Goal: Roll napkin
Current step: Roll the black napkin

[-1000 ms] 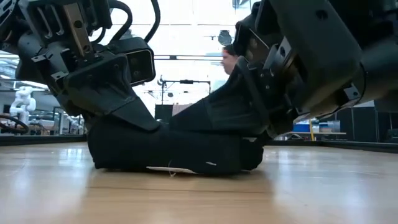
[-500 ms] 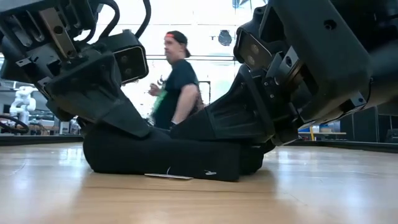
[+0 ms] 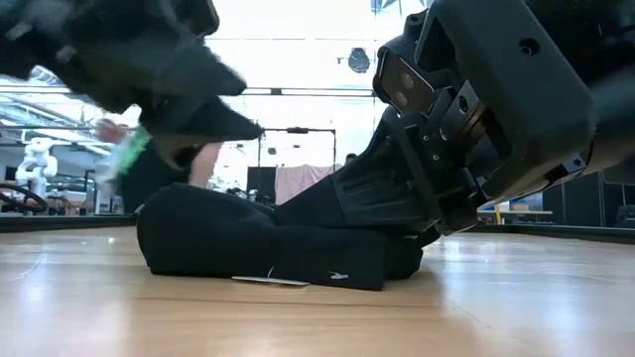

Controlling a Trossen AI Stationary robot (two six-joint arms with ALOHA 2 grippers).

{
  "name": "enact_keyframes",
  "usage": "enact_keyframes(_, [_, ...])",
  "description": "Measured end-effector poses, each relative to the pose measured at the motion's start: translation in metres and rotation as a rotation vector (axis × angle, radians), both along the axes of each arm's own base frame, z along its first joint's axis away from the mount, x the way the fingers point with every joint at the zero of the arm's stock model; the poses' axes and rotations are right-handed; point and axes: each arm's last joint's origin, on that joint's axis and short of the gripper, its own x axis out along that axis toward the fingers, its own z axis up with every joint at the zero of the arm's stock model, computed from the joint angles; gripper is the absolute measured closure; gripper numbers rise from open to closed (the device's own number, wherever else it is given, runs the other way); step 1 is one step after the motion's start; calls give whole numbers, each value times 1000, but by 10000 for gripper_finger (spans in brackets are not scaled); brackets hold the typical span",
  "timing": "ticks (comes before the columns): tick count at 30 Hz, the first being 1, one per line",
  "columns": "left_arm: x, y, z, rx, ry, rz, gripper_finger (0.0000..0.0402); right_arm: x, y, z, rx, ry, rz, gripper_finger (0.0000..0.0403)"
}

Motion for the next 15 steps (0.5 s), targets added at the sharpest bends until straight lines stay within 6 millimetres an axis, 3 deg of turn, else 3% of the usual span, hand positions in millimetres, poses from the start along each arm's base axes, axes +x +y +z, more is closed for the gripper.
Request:
enact_keyframes(9, [-7, -28, -61, 92, 34, 77, 232, -1, 3, 0, -8, -5, 11, 403])
enact_keyframes(15, [-9, -36, -66, 70, 0, 67, 270, -2, 5, 0, -15, -9, 23, 403])
